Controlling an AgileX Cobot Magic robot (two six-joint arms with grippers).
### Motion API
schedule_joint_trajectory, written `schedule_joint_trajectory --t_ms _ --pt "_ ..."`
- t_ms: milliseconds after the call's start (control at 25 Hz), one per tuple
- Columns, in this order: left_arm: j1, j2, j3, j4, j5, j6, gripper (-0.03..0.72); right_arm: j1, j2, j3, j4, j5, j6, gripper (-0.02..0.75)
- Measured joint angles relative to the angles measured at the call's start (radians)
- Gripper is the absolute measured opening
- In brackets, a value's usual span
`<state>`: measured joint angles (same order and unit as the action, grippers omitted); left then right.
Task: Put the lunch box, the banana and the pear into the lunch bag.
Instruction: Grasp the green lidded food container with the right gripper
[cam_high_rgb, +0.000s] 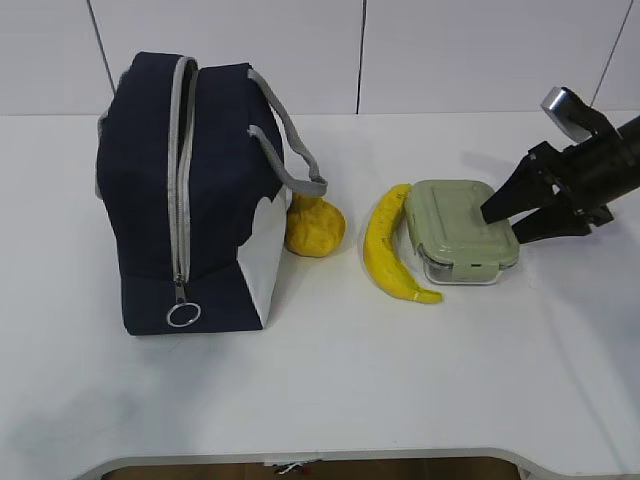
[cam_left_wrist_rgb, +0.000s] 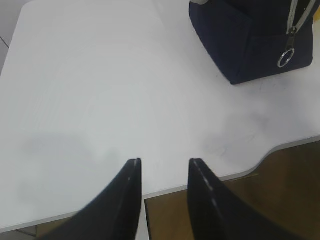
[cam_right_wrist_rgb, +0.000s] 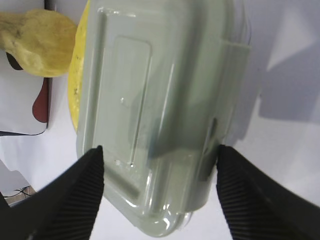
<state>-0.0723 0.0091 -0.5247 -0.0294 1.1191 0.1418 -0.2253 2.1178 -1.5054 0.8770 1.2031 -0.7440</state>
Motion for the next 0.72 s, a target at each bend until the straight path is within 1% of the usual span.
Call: schedule_joint_trajectory --t_ms 320,720 --pt "0.000 0.000 0.000 0.000 0.000 0.000 0.243 0.000 0.002 0.000 0.009 -0.005 -0.022 0.555" --pt "0.000 0.000 0.000 0.000 0.000 0.000 0.243 0.000 0.002 0.000 0.033 -0.069 -0.028 0.554"
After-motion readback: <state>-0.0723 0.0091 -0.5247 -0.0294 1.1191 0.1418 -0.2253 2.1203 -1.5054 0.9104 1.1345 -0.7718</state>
